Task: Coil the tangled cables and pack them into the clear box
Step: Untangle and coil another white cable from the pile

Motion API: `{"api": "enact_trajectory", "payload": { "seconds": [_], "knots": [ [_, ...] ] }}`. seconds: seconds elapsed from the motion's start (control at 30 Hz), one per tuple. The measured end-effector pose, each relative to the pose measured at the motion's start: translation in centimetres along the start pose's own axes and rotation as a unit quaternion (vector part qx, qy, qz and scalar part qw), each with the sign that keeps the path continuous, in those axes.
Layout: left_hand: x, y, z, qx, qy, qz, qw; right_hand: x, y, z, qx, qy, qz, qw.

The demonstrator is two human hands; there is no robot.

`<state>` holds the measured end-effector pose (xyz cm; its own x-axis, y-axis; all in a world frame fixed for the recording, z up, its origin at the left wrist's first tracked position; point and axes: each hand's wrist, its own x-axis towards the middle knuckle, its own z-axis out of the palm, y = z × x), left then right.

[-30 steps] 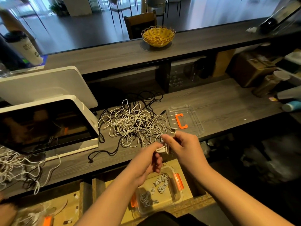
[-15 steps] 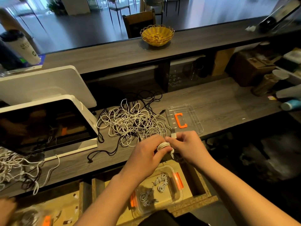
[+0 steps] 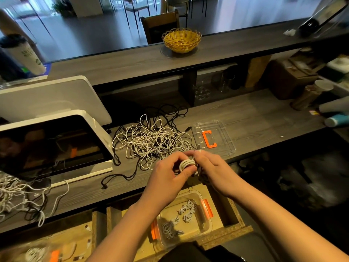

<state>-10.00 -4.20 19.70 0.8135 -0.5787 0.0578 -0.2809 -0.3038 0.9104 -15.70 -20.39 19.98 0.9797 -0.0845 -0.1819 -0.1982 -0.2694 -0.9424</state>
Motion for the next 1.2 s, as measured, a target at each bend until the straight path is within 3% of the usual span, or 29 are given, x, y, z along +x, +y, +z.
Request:
{"api": "enact_trajectory", "payload": {
  "seconds": [0.13,0.3,0.4,0.53,0.77,1.0,1.2],
  "knots": [
    [0.0,0.3,0.0,0.009,0.007,0.008,1.000,-0.2,-0.4,-0.2,0.010,0.001,0.000,1.000],
    [0.1,0.6,-0.7,0.007,0.001,0.015,1.000,-0.5,-1.2,-0.2,0.069,0.130,-0.055,0.988],
    [-0.1,0.7,-0.3,-0.009,-0.002,0.014,1.000,-0.8,-1.1,0.4,0.077,0.150,-0.064,0.984],
    [0.1,0.7,-0.7,-0.030,-0.008,0.002,1.000,-0.9,-1.5,0.5,0.002,0.088,-0.073,0.993],
    [-0.5,1.2,-0.2,-0.099,0.020,-0.001,0.995,-0.7,-1.9,-1.0,-0.002,-0.016,-0.051,0.999],
    [0.0,0.8,-0.5,-0.099,0.003,-0.002,0.995,-1.1,-2.1,-1.0,0.025,0.063,-0.070,0.995],
    [0.0,0.2,-0.8,-0.104,-0.003,-0.006,0.995,-0.9,-2.2,-2.0,-0.045,-0.029,-0.036,0.998]
  ]
}}
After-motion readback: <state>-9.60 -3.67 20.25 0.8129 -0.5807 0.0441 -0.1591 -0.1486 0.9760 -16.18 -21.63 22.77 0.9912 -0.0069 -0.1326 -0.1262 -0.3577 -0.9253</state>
